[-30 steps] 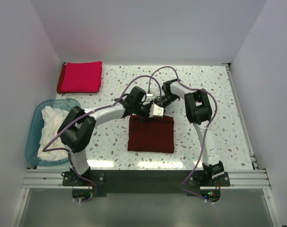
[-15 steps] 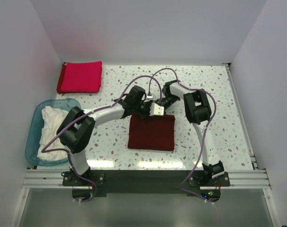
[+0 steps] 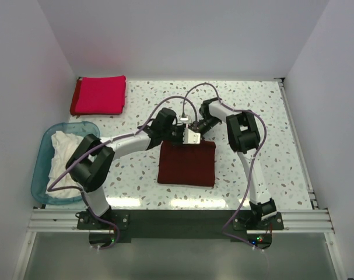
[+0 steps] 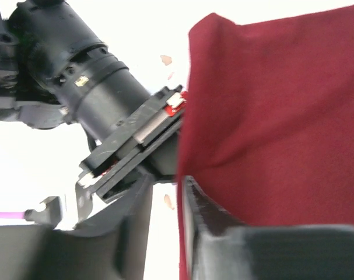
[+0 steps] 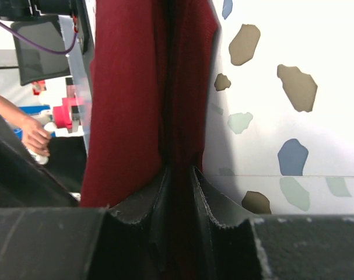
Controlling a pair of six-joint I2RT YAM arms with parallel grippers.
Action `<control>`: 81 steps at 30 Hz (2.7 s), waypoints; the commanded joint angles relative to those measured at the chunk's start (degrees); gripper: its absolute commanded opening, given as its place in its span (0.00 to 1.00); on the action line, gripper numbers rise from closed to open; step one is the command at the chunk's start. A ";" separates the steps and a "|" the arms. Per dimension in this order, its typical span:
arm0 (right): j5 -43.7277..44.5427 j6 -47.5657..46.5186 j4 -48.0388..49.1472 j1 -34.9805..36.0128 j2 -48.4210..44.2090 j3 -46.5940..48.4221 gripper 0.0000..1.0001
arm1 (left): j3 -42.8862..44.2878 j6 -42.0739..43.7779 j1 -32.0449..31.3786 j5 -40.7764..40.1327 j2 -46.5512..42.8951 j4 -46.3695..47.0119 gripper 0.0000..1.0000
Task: Fold and stack the t-shirts
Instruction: Fold the tshirt
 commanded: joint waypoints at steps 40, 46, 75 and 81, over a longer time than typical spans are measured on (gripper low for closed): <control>16.41 -14.02 -12.50 -8.30 -13.73 10.45 0.63 | 22.67 -20.87 19.43 20.13 14.22 -29.07 0.63; 19.48 -15.53 -8.90 -8.30 -15.32 2.44 0.58 | 25.50 -18.67 20.04 20.83 17.31 -34.71 0.63; 21.86 -23.97 -13.38 -8.73 -18.83 -1.00 0.50 | 23.75 -12.60 21.01 23.91 11.79 -41.41 0.00; 19.31 -23.70 -13.39 -9.09 -19.80 -0.72 0.50 | 21.90 -12.34 21.36 21.90 10.98 -40.97 0.00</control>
